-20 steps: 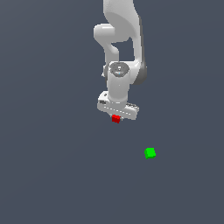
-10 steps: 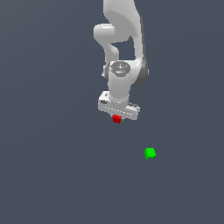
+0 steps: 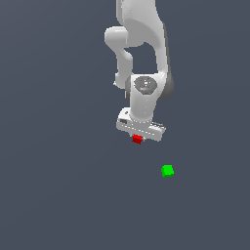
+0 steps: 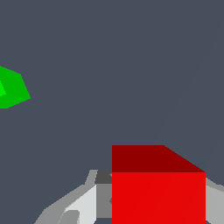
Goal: Stack the red cube on top of the green cube.
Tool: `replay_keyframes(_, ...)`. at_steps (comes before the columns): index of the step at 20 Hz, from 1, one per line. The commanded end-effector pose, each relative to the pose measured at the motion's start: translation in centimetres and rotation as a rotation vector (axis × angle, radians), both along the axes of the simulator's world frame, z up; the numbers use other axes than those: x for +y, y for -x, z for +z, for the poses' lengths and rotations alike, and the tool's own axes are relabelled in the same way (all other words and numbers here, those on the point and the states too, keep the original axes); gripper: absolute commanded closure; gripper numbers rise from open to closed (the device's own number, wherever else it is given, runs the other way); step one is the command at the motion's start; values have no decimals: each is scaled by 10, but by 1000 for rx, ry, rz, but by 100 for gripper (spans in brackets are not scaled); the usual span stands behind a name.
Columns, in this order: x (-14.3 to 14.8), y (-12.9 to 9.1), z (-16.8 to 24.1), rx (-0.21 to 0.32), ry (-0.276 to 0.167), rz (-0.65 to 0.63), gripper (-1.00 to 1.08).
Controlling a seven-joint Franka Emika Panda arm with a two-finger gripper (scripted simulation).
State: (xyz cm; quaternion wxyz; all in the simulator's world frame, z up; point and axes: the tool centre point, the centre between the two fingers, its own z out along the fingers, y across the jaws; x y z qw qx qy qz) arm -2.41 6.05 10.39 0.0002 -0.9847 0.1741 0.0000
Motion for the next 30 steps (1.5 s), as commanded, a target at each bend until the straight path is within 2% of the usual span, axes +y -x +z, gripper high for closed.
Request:
replay_keyframes(1, 12, -11, -3, -1, 0, 0, 108)
replay_keyframes(18, 94, -90, -27, 0, -1, 0, 108)
replay_keyframes(30, 127, -124, -37, 0, 0, 0, 108)
